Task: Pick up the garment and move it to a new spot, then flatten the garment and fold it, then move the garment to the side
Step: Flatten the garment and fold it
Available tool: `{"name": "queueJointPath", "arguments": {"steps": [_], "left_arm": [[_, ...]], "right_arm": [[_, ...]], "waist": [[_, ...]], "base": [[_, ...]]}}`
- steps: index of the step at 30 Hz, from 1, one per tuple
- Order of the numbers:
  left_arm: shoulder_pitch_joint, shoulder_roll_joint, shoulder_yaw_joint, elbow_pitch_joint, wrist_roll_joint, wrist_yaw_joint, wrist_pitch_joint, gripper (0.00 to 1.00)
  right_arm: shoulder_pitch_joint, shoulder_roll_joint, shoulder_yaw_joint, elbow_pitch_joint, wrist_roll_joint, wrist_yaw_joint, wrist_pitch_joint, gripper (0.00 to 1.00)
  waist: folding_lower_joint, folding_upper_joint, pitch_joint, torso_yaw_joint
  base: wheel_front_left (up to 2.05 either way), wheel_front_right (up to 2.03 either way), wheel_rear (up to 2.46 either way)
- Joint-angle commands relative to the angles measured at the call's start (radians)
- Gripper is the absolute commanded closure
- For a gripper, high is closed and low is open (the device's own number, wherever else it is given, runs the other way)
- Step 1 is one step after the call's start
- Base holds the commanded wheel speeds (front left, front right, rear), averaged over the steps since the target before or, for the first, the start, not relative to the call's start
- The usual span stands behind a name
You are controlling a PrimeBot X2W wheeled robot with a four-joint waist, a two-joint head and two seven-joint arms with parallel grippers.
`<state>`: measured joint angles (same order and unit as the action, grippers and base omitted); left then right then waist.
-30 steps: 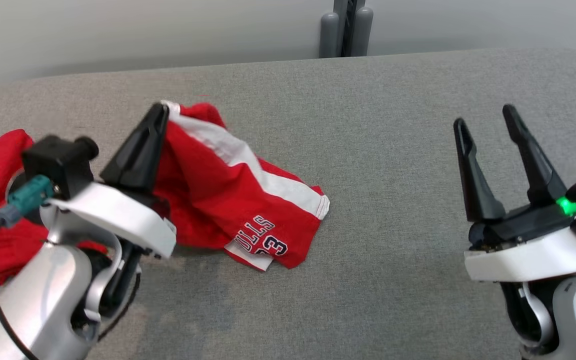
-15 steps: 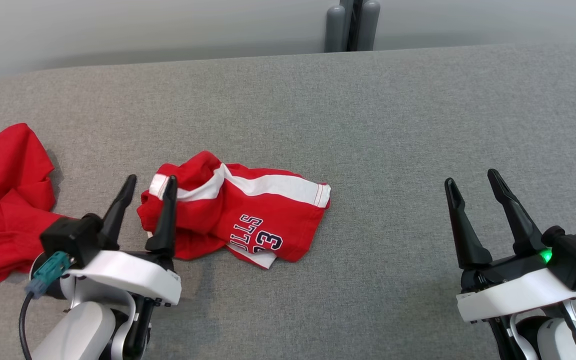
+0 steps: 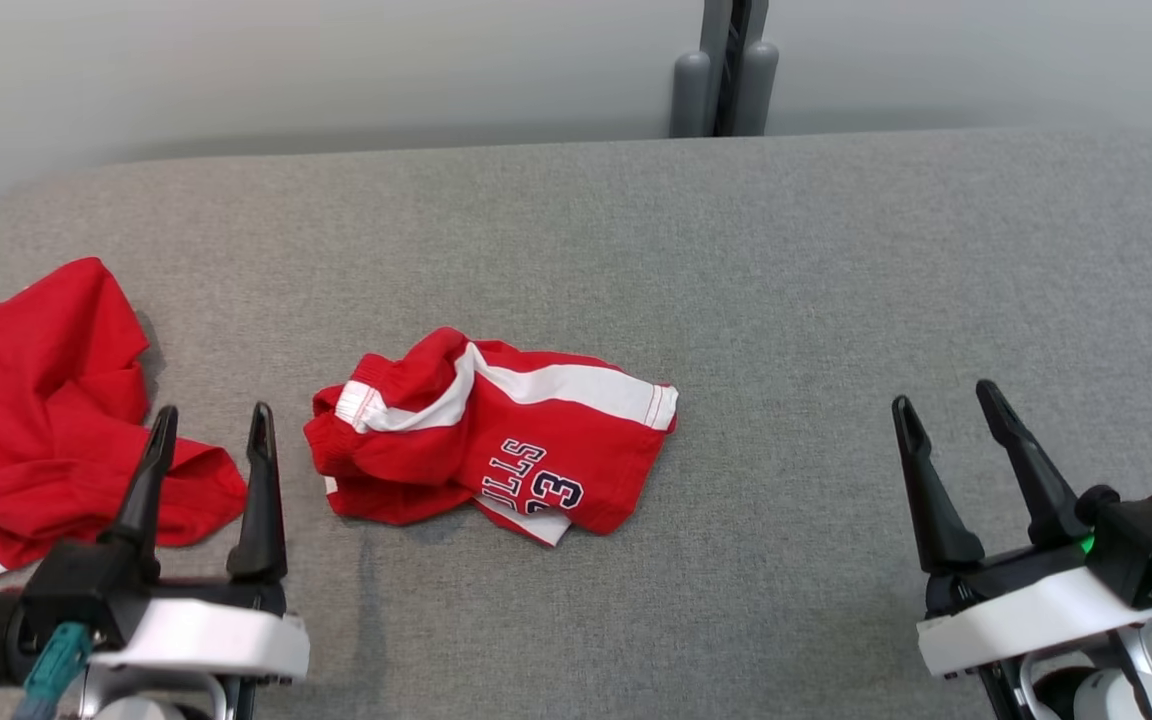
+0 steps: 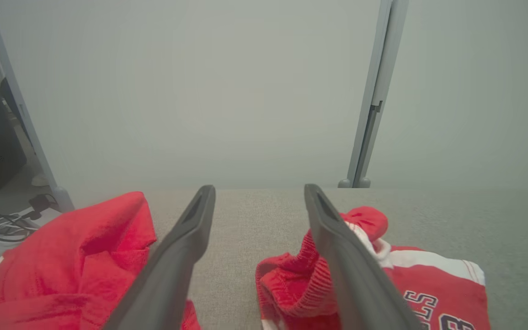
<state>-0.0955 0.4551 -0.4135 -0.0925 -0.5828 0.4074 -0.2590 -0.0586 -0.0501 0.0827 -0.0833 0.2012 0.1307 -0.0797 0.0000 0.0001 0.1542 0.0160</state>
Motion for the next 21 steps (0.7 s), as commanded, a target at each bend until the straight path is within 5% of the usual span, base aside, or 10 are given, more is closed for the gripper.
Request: {"name": "queueJointPath", "arguments": {"steps": [1,12,21], "left_arm": [[0.027,-0.001,0.014,-0.008,0.011,0.003,-0.004,0.00],[0.133,-0.003,0.048,-0.007,0.053,-0.055,-0.004,0.00],[0.146,0.024,0.037,-0.017,0.056,-0.049,0.028,0.00]], "right_arm": [[0.016,-0.003,-0.002,0.003,-0.004,0.000,0.000,0.00],[0.091,-0.002,-0.012,0.016,0.004,0.000,0.015,0.00],[0.127,-0.002,-0.026,-0.005,0.006,0.000,0.027,0.00]], "waist": [[0.0000,-0.0001,-0.013,0.008],[0.0000,-0.0001,-0.098,0.015],[0.0000,-0.0001,-0.138,0.012]], "base": [[0.00,0.00,0.00],[0.00,0.00,0.00],[0.00,0.00,0.00]]}}
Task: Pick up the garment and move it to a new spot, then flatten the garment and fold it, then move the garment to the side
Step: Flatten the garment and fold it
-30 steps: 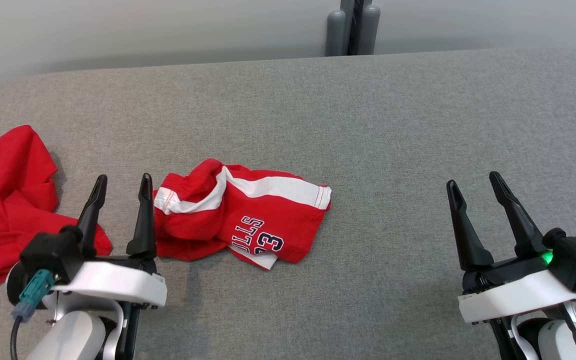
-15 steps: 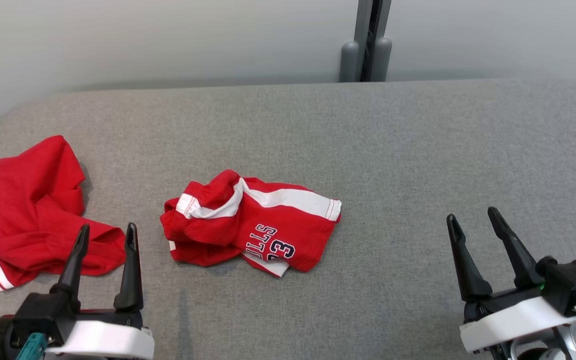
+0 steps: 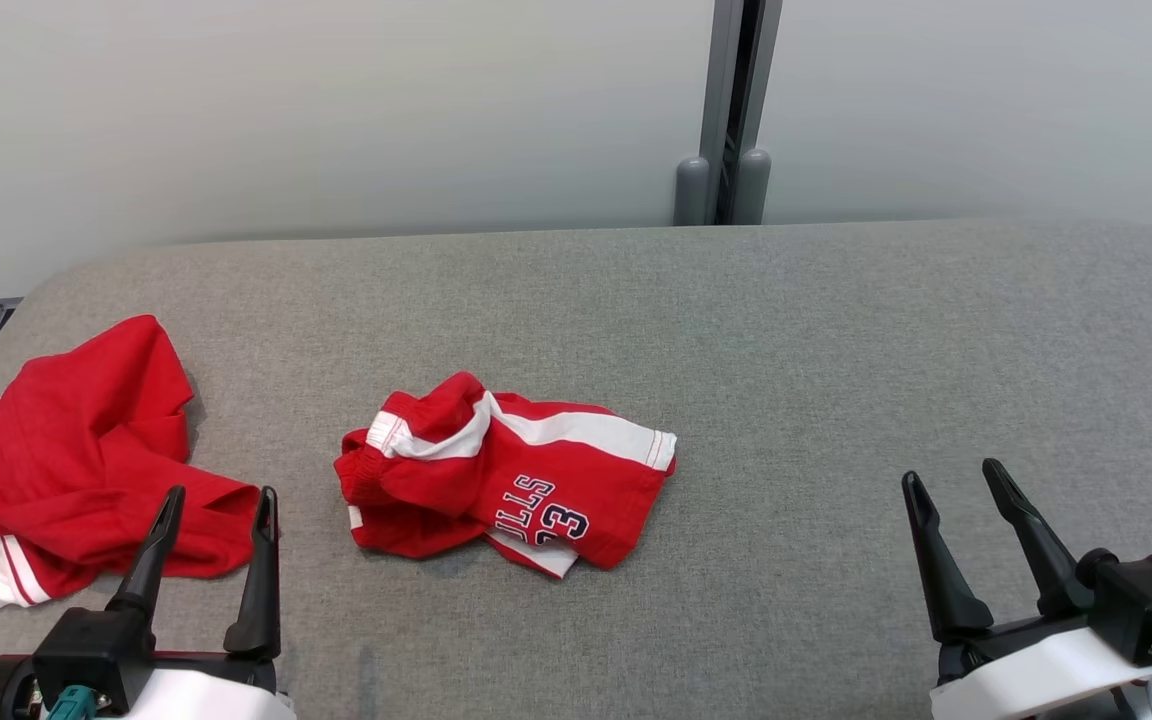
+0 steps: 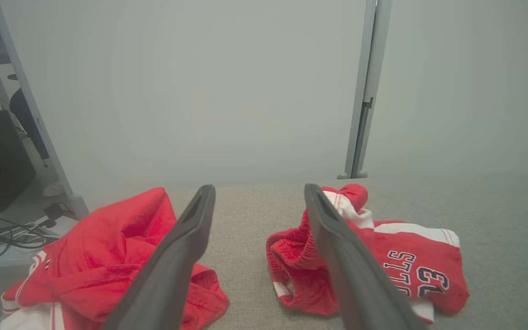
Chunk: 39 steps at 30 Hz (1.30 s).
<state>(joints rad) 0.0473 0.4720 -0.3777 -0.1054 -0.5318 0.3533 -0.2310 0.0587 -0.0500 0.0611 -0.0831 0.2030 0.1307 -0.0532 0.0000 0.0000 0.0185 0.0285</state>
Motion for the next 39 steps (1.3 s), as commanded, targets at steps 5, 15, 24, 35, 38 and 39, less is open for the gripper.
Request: {"name": "queueJointPath", "arguments": {"steps": [5,15,24,35,38,39], "left_arm": [[0.010,0.013,0.000,-0.016,0.006,0.015,0.014,0.00],[0.010,0.024,-0.003,-0.038,0.011,0.030,0.035,0.00],[-0.001,0.020,-0.002,-0.056,0.013,0.043,0.037,0.00],[-0.218,0.015,-0.089,-0.021,-0.071,-0.107,0.239,0.00],[-0.269,0.011,-0.104,0.031,-0.125,-0.164,0.304,0.00],[-0.284,0.008,-0.107,0.050,-0.143,-0.182,0.322,0.00]], "right_arm": [[0.013,-0.003,-0.007,-0.012,0.007,0.000,0.002,0.00],[0.005,-0.003,-0.008,-0.009,0.016,0.000,-0.004,0.00],[-0.004,-0.002,-0.005,-0.005,0.015,0.000,-0.009,0.00],[-0.042,-0.003,0.012,-0.007,0.013,0.000,-0.009,0.00],[-0.052,-0.003,0.019,0.001,0.019,0.000,-0.013,0.00],[-0.055,-0.003,0.020,0.003,0.021,0.000,-0.015,0.00]], "waist": [[0.0000,0.0000,-0.006,-0.004],[0.0000,0.0000,-0.005,-0.007],[0.0000,0.0000,0.004,-0.008],[0.0000,0.0000,0.071,-0.011],[0.0000,0.0000,0.086,-0.023],[0.0000,0.0000,0.091,-0.027]], "base": [[0.00,0.00,0.00],[0.00,0.00,0.00],[0.00,0.00,0.00],[0.00,0.00,0.00],[0.00,0.00,0.00],[0.00,0.00,0.00]]}}
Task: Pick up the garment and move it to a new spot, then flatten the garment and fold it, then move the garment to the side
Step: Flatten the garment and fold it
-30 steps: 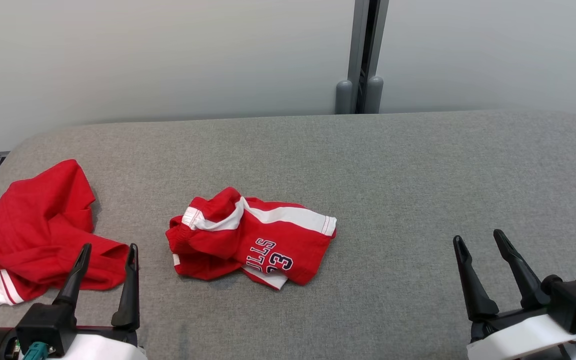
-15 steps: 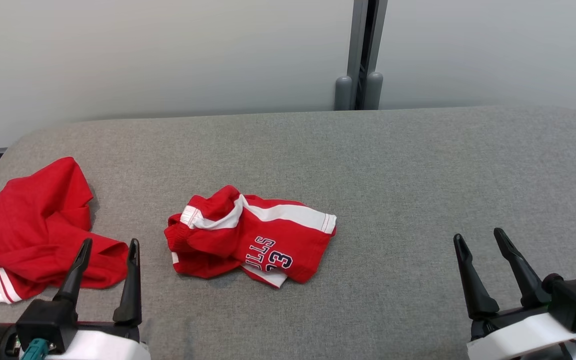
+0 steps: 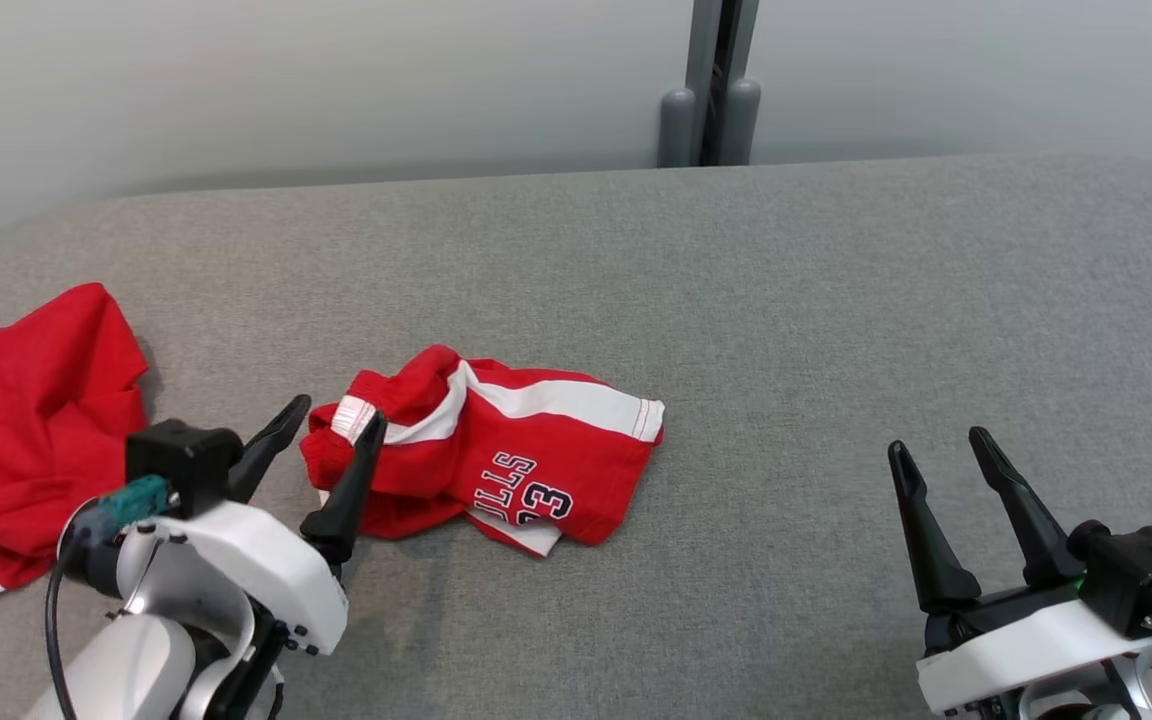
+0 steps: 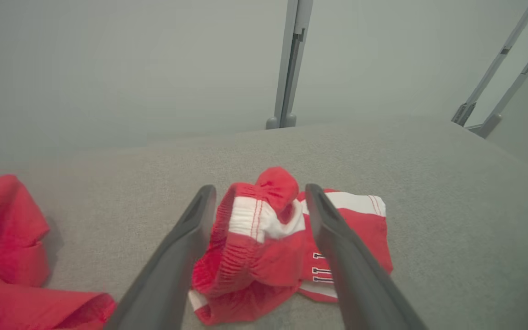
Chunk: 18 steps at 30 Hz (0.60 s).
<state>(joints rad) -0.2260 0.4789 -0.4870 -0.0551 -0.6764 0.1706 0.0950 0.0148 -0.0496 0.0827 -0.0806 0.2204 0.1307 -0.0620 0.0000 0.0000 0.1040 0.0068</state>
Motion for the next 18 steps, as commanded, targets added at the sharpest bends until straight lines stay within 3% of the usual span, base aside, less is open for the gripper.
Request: {"name": "queueJointPath", "arguments": {"steps": [1,6,8,9,10,11,18], "left_arm": [[-0.025,0.005,-0.001,0.022,-0.009,-0.016,0.015,0.00],[-0.082,-0.001,-0.007,0.125,-0.071,-0.083,0.067,0.00],[-0.092,-0.010,-0.002,0.143,-0.078,-0.089,0.056,0.00],[-0.096,-0.010,-0.002,0.149,-0.077,-0.093,0.053,0.24],[-0.099,-0.015,-0.002,0.154,-0.084,-0.099,0.050,0.85],[-0.103,-0.015,-0.004,0.158,-0.083,-0.101,0.051,1.00],[-0.133,-0.029,-0.018,0.154,-0.069,-0.108,0.041,1.00]], "right_arm": [[-0.013,-0.003,-0.001,0.003,0.004,0.000,-0.008,0.00],[-0.030,-0.003,0.003,0.015,0.007,0.000,-0.014,0.00],[-0.034,-0.003,0.003,0.019,0.009,0.000,-0.017,0.00],[-0.037,-0.003,0.003,0.021,0.007,0.000,-0.016,0.00],[-0.042,-0.003,0.004,0.024,0.005,0.000,-0.015,0.00],[-0.047,-0.003,0.005,0.025,0.001,0.000,-0.013,0.00],[-0.150,-0.006,0.062,0.080,0.021,0.000,0.017,0.00]], "waist": [[0.0000,0.0000,0.010,-0.010],[0.0000,0.0000,0.040,-0.034],[0.0000,0.0000,0.048,-0.036],[0.0000,0.0000,0.053,-0.037],[0.0000,0.0000,0.055,-0.036],[0.0000,0.0000,0.059,-0.034],[0.0000,0.0000,0.088,-0.007]], "base": [[0.00,0.00,0.00],[0.00,0.00,0.00],[0.00,0.00,0.00],[0.00,0.00,0.00],[0.00,0.00,0.00],[0.00,0.00,0.00],[0.00,0.00,0.00]]}}
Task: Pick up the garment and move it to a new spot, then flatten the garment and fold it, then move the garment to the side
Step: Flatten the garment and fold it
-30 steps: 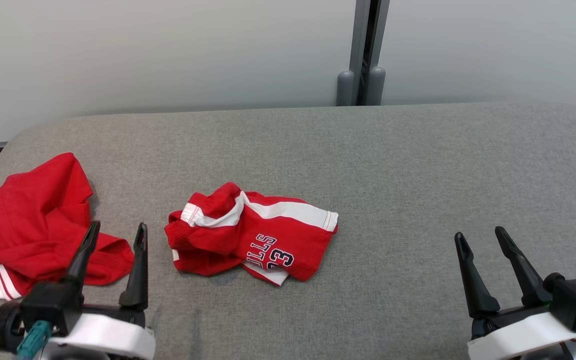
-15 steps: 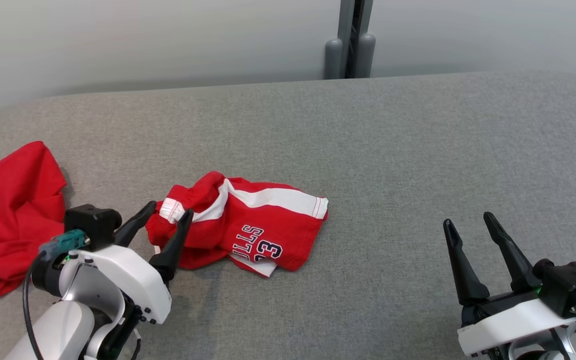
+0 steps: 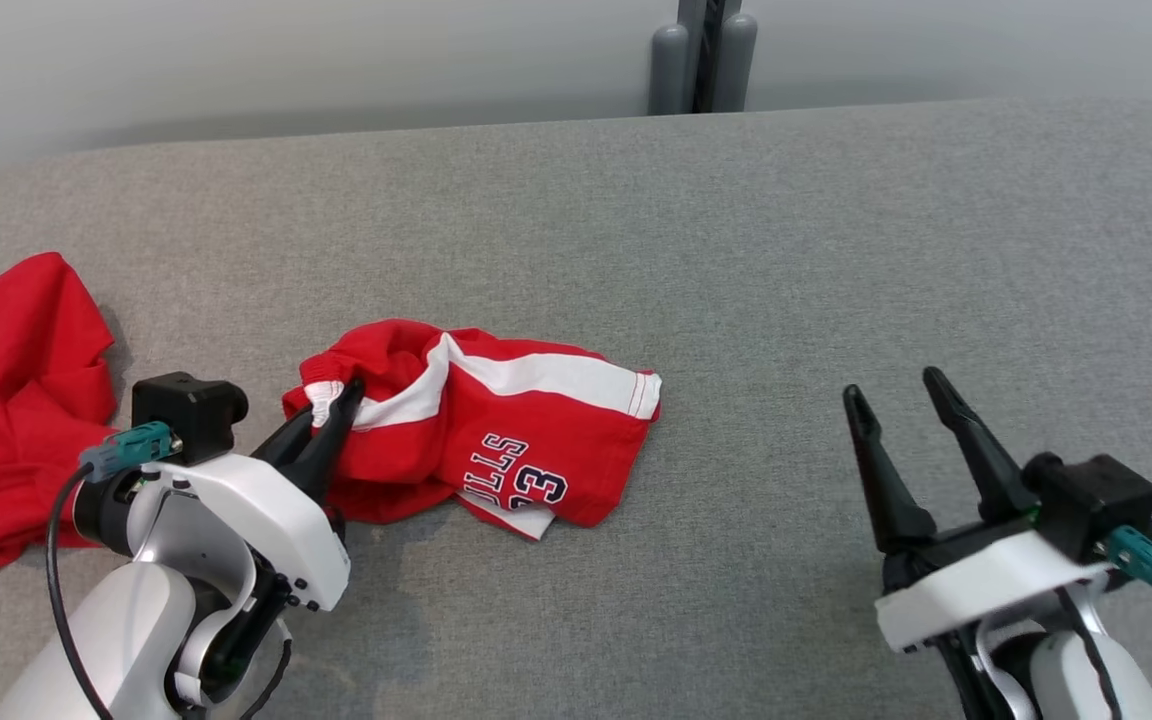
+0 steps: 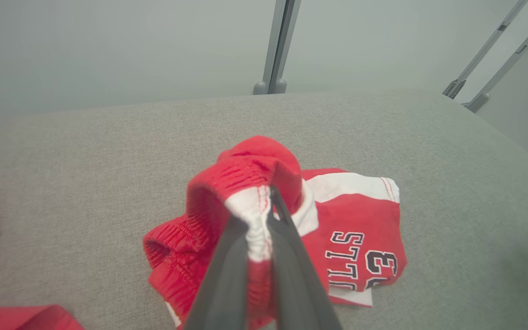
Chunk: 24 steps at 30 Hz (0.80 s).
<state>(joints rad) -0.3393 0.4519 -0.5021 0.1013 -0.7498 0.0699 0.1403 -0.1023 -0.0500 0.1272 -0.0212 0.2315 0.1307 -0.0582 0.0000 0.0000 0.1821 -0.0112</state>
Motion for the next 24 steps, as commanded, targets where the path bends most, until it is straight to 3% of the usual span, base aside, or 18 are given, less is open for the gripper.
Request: {"name": "queueJointPath", "arguments": {"steps": [1,9,20,21,23,24], "left_arm": [[-0.025,-0.005,-0.007,-0.004,0.009,-0.007,-0.004,1.00],[-0.071,-0.040,-0.043,0.010,0.032,-0.025,-0.010,1.00],[-0.133,-0.096,-0.083,0.057,0.051,-0.053,-0.042,1.00],[-0.136,-0.099,-0.085,0.061,0.053,-0.054,-0.046,1.00],[-0.141,-0.102,-0.083,0.065,0.057,-0.053,-0.058,1.00],[-0.143,-0.102,-0.081,0.065,0.059,-0.052,-0.064,1.00]], "right_arm": [[-0.056,-0.011,0.038,0.043,0.027,0.000,0.025,0.00],[-0.240,-0.073,0.214,0.241,0.150,0.000,0.071,0.00],[-0.428,-0.116,0.396,0.502,0.261,0.000,0.041,0.00],[-0.439,-0.117,0.410,0.516,0.271,0.000,0.035,0.07],[-0.454,-0.122,0.433,0.536,0.291,0.000,0.026,1.00],[-0.462,-0.127,0.440,0.541,0.297,0.000,0.018,1.00]], "waist": [[0.0000,0.0000,0.014,0.018],[0.0000,0.0000,0.057,0.081],[0.0000,0.0000,0.118,0.149],[0.0000,0.0000,0.120,0.151],[0.0000,0.0000,0.123,0.155],[0.0000,0.0000,0.124,0.156]], "base": [[0.00,0.00,0.00],[0.00,0.00,0.00],[0.00,0.00,0.00],[0.00,0.00,0.00],[0.00,0.00,0.00],[0.00,0.00,0.00]]}}
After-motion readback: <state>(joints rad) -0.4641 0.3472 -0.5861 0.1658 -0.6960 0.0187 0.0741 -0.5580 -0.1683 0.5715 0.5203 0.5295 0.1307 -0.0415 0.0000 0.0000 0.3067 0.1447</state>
